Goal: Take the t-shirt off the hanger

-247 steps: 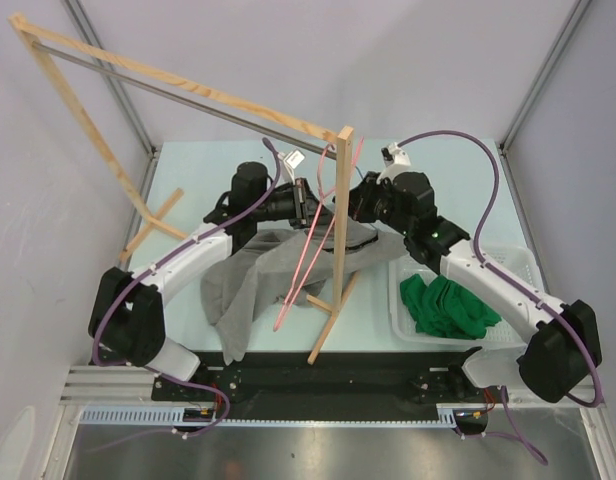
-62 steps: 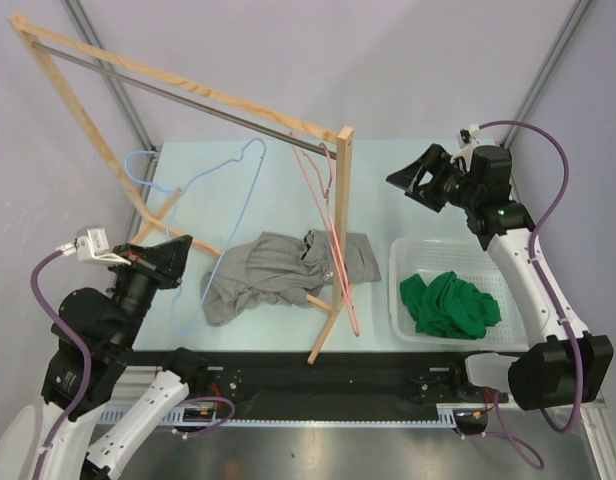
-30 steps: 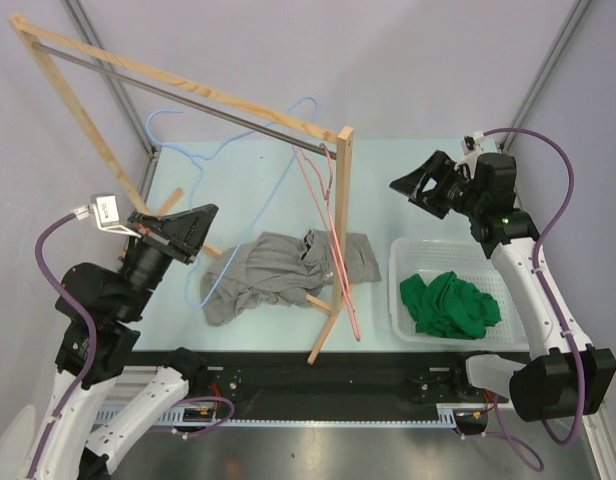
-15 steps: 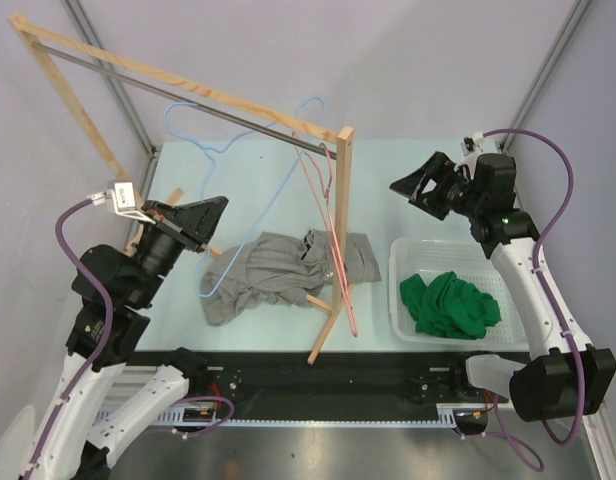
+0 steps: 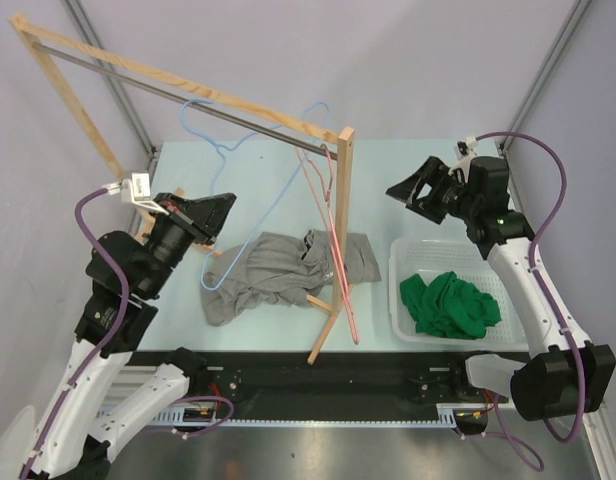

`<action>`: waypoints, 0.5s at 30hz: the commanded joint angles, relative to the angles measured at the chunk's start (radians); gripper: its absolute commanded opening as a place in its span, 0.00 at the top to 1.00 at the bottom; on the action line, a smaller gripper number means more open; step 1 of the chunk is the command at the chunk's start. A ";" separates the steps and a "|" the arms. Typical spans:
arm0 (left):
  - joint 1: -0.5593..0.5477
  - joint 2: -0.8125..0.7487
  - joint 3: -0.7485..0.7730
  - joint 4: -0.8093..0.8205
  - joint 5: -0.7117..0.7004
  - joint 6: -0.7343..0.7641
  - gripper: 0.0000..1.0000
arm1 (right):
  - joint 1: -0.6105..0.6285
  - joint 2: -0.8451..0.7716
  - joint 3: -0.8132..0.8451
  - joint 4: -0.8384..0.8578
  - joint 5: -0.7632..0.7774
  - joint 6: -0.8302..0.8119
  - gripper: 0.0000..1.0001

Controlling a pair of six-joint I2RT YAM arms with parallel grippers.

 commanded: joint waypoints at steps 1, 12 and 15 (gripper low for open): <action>0.001 0.011 0.048 -0.055 -0.004 0.062 1.00 | 0.043 0.019 0.004 -0.005 0.030 -0.051 0.17; 0.001 -0.101 0.034 -0.166 -0.074 0.145 0.20 | 0.223 0.163 0.010 0.019 0.103 -0.152 0.08; 0.001 -0.164 0.028 -0.234 -0.134 0.157 0.09 | 0.292 0.232 0.028 0.027 0.133 -0.187 0.02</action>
